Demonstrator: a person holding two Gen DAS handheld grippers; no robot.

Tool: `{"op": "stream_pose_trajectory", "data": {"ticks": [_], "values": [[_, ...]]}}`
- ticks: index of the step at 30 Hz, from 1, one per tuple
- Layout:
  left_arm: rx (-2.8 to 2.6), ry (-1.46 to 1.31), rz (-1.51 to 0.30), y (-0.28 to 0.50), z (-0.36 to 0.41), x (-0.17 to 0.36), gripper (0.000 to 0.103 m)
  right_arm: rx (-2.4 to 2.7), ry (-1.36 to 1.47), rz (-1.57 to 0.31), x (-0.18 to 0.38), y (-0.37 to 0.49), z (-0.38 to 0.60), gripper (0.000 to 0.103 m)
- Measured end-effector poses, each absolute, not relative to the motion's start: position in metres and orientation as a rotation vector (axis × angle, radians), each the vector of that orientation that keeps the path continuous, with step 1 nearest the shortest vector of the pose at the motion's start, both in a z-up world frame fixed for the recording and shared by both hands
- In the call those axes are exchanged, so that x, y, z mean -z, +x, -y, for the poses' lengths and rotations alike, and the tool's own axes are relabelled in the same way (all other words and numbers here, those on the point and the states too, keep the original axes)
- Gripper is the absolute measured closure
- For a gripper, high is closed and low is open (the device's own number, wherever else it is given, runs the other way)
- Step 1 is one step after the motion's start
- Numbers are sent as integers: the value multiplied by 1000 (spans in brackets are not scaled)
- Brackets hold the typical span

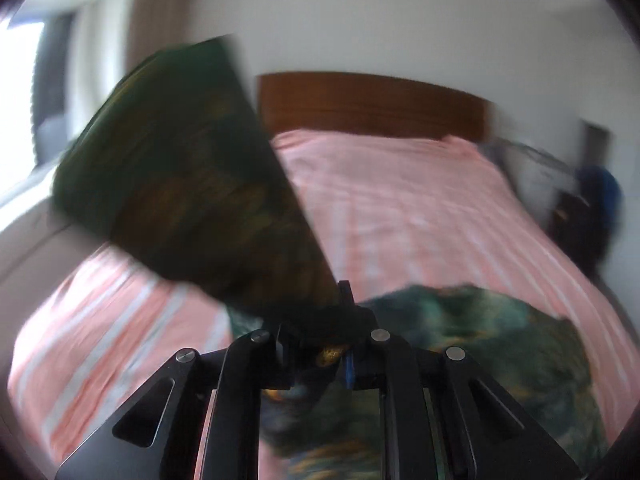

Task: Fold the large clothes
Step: 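Grasp the sleeve cuff with the left gripper and lift it, then fold the held sleeve across the jacket front with the left gripper, open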

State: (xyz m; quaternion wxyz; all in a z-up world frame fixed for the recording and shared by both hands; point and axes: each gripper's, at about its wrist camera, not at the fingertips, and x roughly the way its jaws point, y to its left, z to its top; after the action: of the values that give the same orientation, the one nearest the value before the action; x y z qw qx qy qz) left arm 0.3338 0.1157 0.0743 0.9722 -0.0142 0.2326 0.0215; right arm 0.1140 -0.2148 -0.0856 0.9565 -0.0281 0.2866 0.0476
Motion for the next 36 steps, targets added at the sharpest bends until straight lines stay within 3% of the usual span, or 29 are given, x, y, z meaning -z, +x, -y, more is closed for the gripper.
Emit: {"op": "stream_pose_trajectory", "data": {"ticks": [4,5,6,8,12,14,17,20,22,28,32,36], "values": [[171,182,-497,352,17,-43,80,-49,7,-573,83,111,237,3],[215,225,-525,355,42,-27,68,-33,20,-567,82,110,243,3],[272,284,-585,358,73,1,43,-20,28,-562,81,108,248,3],[323,384,-697,355,109,46,26,6,40,-554,80,105,259,3],[375,548,-820,322,128,105,26,45,77,-538,79,98,281,3],[400,558,-835,306,115,104,26,63,99,-528,80,95,292,3],[411,469,-844,307,88,85,16,81,135,-529,82,97,304,3],[338,306,-831,331,37,57,7,78,169,-542,86,102,311,3],[208,178,-839,360,-7,52,7,70,172,-553,88,104,311,3],[-263,63,-1067,412,-117,128,7,42,150,-580,93,106,300,3],[-200,-22,-985,395,-109,98,8,40,149,-584,95,104,299,3],[-49,17,-907,378,-53,65,5,41,155,-587,96,109,299,3]]}}
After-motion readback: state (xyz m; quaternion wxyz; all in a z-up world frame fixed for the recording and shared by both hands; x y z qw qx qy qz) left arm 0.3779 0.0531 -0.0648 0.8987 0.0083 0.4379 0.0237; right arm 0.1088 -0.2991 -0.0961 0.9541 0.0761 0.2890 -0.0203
